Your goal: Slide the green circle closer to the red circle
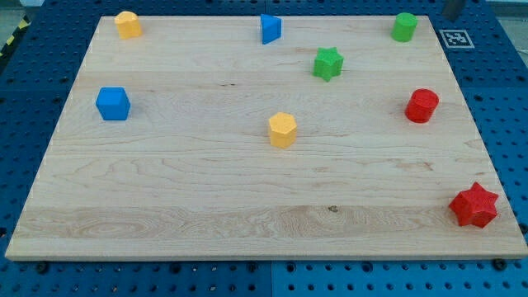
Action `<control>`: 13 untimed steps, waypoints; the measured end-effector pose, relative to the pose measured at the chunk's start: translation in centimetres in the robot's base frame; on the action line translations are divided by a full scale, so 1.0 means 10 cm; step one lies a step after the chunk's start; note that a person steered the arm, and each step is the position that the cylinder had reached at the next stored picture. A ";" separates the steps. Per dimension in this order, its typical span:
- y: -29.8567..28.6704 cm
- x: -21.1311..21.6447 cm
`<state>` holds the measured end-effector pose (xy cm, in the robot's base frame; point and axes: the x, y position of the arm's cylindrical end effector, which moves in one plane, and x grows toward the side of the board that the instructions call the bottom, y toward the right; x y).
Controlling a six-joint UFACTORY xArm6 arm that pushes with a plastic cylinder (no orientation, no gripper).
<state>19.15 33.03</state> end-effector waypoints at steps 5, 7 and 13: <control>-0.58 0.07; -0.74 0.11; -1.35 1.11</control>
<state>30.29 19.48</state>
